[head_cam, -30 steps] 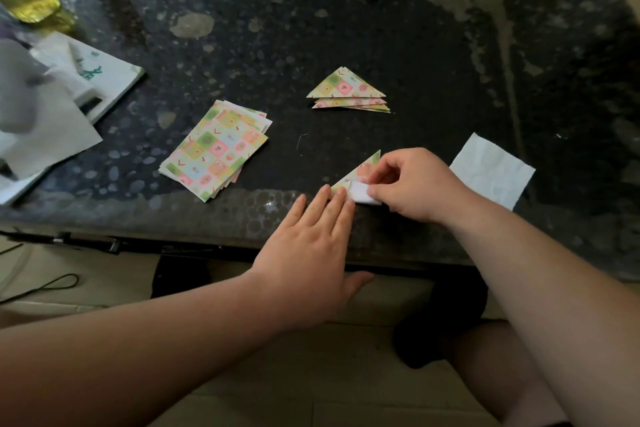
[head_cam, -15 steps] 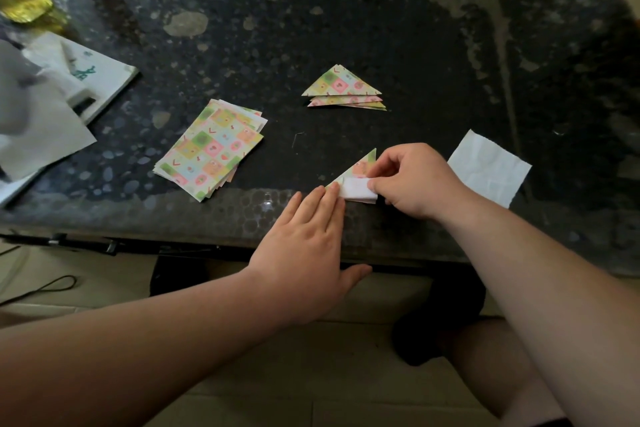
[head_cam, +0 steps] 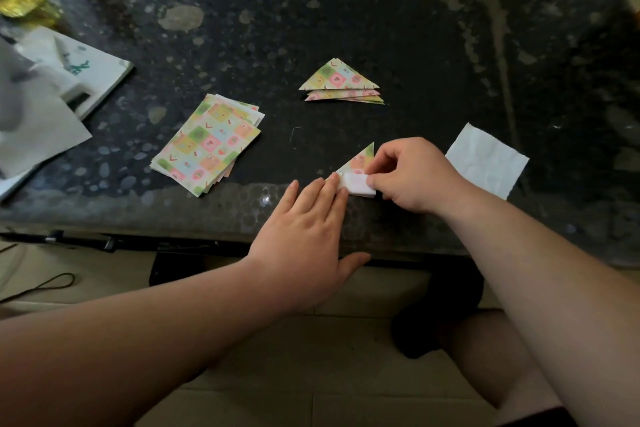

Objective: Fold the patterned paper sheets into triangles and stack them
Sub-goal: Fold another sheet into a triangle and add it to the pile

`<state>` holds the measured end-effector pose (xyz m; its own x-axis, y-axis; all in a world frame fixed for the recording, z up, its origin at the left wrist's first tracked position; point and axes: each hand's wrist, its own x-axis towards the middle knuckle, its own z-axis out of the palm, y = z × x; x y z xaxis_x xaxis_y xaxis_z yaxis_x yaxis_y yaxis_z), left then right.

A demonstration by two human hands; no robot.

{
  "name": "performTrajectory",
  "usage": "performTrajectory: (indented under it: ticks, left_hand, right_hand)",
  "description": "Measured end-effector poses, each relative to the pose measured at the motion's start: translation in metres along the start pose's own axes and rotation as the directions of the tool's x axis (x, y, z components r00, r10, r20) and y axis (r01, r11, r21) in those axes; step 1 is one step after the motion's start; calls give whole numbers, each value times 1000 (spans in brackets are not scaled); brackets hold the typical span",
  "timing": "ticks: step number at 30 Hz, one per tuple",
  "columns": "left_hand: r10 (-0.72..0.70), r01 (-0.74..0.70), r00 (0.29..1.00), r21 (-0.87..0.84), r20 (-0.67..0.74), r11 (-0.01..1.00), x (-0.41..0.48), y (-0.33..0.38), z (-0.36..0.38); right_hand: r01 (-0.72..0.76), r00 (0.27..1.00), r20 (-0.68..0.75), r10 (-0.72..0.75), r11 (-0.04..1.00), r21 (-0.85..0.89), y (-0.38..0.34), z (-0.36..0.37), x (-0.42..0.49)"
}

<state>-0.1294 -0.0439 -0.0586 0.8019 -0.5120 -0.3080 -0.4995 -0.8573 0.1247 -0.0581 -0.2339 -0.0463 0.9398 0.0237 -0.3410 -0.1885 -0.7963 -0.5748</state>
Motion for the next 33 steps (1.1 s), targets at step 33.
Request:
performTrajectory:
  ticks: [33]
  left_hand:
    - [-286, 321, 946, -560, 152, 764, 43, -48, -45]
  right_hand:
    - [-138, 990, 56, 126, 914, 382, 4, -9, -4]
